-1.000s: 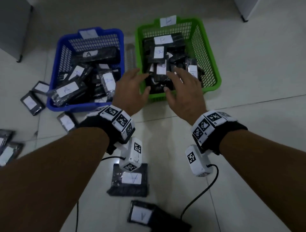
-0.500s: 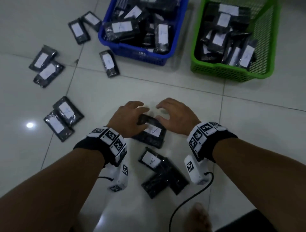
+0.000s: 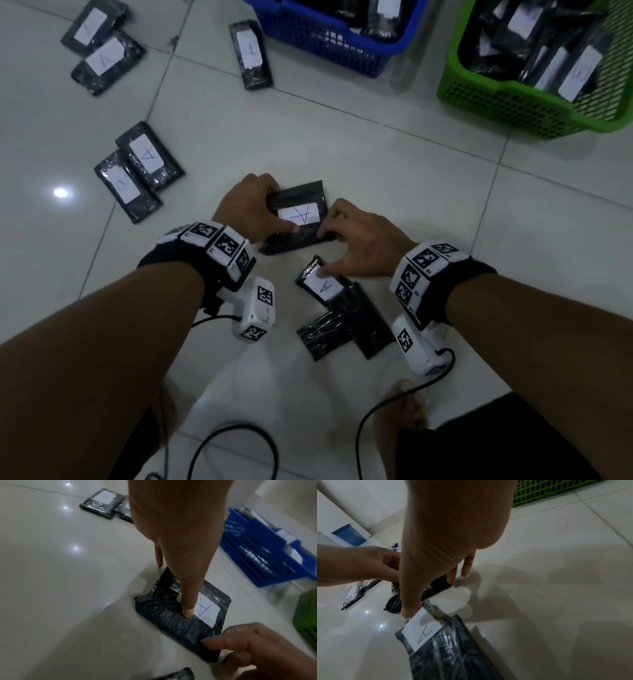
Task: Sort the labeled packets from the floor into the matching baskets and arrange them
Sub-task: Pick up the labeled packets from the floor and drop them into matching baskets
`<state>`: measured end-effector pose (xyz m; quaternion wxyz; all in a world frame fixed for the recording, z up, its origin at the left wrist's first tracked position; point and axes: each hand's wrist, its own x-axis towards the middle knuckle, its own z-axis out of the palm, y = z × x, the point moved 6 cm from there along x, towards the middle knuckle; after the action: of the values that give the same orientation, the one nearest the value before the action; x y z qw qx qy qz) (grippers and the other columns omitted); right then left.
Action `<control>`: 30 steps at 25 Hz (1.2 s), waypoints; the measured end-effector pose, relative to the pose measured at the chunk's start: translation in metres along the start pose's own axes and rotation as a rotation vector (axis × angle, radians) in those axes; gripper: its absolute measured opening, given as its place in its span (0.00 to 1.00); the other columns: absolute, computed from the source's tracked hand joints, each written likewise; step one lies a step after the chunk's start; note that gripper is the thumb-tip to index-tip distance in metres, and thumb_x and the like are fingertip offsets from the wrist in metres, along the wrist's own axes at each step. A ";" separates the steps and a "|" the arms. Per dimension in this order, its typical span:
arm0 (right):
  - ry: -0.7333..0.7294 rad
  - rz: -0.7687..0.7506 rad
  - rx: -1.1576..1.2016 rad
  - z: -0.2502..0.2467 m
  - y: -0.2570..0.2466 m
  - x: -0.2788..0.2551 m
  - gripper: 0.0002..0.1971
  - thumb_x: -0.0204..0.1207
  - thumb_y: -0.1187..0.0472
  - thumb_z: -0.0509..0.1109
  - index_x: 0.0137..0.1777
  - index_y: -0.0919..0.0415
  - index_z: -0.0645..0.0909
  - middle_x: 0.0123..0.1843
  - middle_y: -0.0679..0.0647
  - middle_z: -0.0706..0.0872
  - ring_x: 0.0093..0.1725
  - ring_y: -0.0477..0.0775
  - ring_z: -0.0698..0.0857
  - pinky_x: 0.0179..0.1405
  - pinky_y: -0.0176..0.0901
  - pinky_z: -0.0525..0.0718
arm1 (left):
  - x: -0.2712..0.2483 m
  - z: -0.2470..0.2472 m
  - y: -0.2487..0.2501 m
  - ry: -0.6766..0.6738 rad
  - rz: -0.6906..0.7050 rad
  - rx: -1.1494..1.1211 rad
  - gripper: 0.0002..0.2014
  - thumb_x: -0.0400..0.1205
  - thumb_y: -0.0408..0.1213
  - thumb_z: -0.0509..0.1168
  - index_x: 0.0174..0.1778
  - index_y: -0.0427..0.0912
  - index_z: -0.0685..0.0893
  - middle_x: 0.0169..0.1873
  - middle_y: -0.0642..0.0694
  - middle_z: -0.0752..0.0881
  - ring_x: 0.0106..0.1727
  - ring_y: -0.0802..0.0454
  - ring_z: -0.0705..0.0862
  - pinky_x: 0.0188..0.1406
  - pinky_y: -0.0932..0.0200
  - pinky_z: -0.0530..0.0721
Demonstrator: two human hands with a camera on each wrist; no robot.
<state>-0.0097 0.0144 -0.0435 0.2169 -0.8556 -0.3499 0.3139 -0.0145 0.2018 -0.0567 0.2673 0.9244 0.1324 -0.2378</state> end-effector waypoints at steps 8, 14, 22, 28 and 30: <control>-0.217 -0.063 -0.203 0.034 -0.018 0.003 0.37 0.60 0.40 0.82 0.67 0.50 0.75 0.63 0.47 0.72 0.53 0.50 0.79 0.46 0.44 0.79 | -0.005 -0.021 -0.043 0.173 -0.190 -0.486 0.18 0.67 0.37 0.82 0.43 0.49 0.78 0.41 0.45 0.88 0.38 0.49 0.83 0.44 0.54 0.83; 0.099 0.258 0.355 -0.001 0.012 0.014 0.23 0.63 0.55 0.84 0.51 0.51 0.73 0.43 0.49 0.85 0.40 0.52 0.86 0.34 0.40 0.85 | 0.003 -0.038 -0.029 0.249 -0.148 -0.692 0.13 0.72 0.32 0.78 0.40 0.52 0.82 0.34 0.47 0.90 0.29 0.53 0.84 0.37 0.56 0.82; 0.849 0.444 1.095 -0.106 0.045 0.042 0.04 0.78 0.60 0.73 0.51 0.55 0.85 0.43 0.50 0.88 0.41 0.48 0.88 0.40 0.46 0.89 | 0.023 -0.089 0.011 0.420 -0.155 -1.159 0.08 0.76 0.29 0.74 0.46 0.41 0.83 0.39 0.42 0.90 0.37 0.50 0.89 0.41 0.57 0.89; 1.035 0.370 1.151 -0.153 0.049 0.066 0.16 0.78 0.64 0.73 0.64 0.52 0.78 0.50 0.48 0.87 0.48 0.50 0.89 0.42 0.49 0.91 | 0.063 -0.137 0.048 0.470 -0.092 -1.340 0.11 0.78 0.30 0.74 0.52 0.37 0.81 0.43 0.39 0.91 0.41 0.47 0.91 0.40 0.56 0.91; 1.122 0.329 0.956 -0.179 0.052 0.074 0.15 0.77 0.61 0.74 0.60 0.47 0.80 0.48 0.45 0.87 0.48 0.48 0.89 0.46 0.51 0.91 | 0.086 -0.158 0.060 0.492 -0.052 -1.353 0.11 0.78 0.31 0.74 0.53 0.36 0.81 0.40 0.40 0.91 0.39 0.49 0.91 0.37 0.57 0.90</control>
<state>0.1790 0.0079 0.0242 0.6606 -0.7409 0.1195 -0.0230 0.1389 0.2499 0.0429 0.7382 0.5795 0.3290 0.1053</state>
